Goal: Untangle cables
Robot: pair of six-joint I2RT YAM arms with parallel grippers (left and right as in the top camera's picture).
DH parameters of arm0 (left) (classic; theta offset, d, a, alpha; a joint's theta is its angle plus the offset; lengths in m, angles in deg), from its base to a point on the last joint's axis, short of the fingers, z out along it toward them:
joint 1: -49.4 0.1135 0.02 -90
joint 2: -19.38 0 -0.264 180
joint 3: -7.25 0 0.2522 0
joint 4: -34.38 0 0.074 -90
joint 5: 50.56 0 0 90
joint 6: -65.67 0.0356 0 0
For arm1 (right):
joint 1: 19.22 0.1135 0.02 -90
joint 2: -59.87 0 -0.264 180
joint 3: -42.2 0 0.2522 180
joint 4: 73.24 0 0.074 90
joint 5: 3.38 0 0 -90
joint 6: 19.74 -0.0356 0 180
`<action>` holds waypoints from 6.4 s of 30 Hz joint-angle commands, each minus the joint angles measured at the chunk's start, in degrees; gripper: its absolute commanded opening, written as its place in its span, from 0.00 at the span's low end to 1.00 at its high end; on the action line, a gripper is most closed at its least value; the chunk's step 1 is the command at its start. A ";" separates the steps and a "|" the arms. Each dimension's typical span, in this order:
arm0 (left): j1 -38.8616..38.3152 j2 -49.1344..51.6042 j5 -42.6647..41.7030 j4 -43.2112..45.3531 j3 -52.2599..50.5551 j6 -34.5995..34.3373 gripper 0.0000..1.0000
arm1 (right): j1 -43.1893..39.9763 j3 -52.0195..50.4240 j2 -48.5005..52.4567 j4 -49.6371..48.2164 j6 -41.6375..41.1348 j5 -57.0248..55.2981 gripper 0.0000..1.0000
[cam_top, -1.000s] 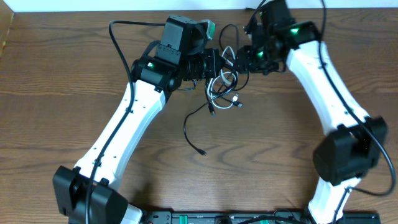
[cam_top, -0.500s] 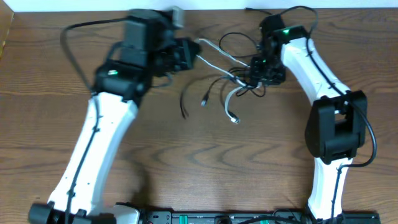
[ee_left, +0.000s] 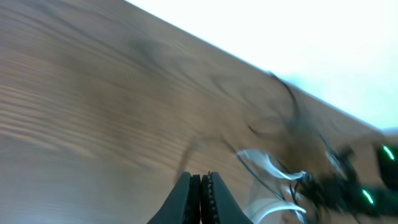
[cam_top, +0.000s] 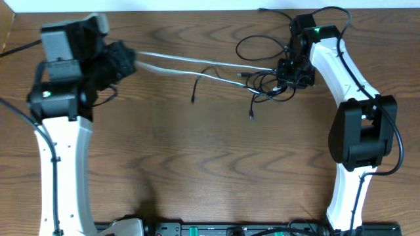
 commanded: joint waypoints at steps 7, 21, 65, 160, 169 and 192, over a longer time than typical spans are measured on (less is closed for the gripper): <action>10.62 -0.11 3.02 -4.24 0.81 6.08 0.07 | -2.78 -0.20 -0.11 0.15 11.96 8.31 0.01; -11.61 7.34 -10.62 -5.40 0.79 12.76 0.42 | 1.18 1.79 -15.21 -0.42 21.00 26.91 0.01; -33.53 26.38 3.58 11.52 0.46 -2.54 0.07 | -0.02 1.42 -16.46 0.24 1.44 5.97 0.01; -53.00 46.16 3.78 26.08 0.13 25.40 0.34 | -15.13 5.64 -3.96 6.82 15.47 7.37 0.99; -53.00 48.78 8.35 27.12 0.13 24.48 0.33 | -15.13 5.53 -3.96 6.84 15.50 7.37 0.99; -35.82 17.38 -18.08 15.61 2.95 3.06 0.07 | -14.14 6.51 -10.45 5.27 18.27 28.68 0.99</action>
